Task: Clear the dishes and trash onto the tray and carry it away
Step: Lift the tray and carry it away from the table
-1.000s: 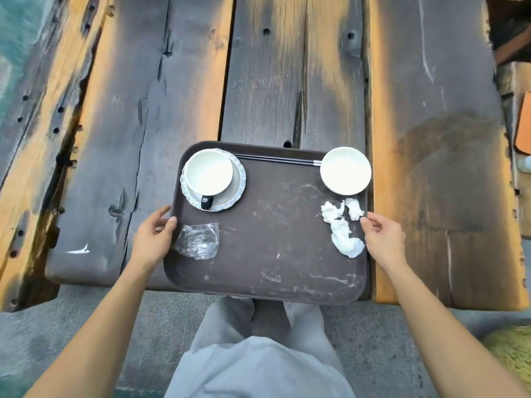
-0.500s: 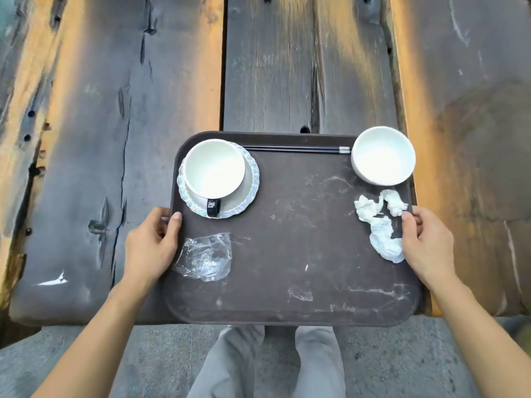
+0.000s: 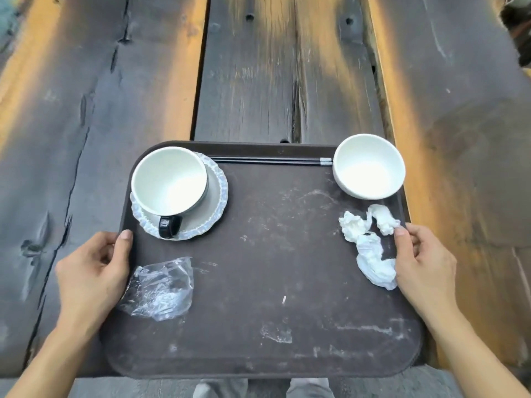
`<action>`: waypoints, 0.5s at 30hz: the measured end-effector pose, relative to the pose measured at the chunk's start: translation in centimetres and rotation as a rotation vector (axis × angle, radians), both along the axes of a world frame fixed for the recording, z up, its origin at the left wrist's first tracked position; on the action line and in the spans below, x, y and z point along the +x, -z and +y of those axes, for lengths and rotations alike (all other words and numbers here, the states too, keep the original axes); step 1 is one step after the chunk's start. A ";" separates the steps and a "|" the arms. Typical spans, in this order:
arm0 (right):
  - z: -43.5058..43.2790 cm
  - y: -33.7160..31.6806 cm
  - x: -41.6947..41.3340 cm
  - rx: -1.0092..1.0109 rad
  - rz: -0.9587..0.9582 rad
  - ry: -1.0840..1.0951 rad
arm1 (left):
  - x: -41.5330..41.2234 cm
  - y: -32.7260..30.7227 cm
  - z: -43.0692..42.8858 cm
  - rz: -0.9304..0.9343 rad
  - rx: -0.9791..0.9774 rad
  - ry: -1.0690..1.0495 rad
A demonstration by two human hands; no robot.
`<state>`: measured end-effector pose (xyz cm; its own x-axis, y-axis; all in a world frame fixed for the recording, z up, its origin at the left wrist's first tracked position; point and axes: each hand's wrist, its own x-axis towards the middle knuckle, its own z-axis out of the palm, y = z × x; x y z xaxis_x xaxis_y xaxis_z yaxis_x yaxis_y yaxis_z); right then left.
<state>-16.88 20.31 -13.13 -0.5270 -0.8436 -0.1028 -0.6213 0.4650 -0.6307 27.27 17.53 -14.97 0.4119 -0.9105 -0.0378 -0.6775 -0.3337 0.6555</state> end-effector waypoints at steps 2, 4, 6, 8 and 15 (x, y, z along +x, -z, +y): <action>-0.2 -0.1 -0.1 -0.004 0.005 -0.033 | -0.5 -0.9 0.4 -0.034 0.009 0.008; -0.4 -0.7 -0.3 -0.023 0.002 -0.055 | -1.0 -1.8 1.0 -0.037 -0.009 -0.013; -0.5 -1.6 -0.6 -0.040 0.008 -0.093 | -1.0 -2.6 2.2 -0.029 -0.011 -0.048; -0.9 -3.0 -0.9 -0.058 0.022 -0.151 | -1.1 -3.7 3.8 -0.006 -0.018 -0.084; -1.8 -9.5 -0.4 -0.064 0.039 -0.358 | -0.7 -10.1 10.5 -0.011 -0.077 -0.273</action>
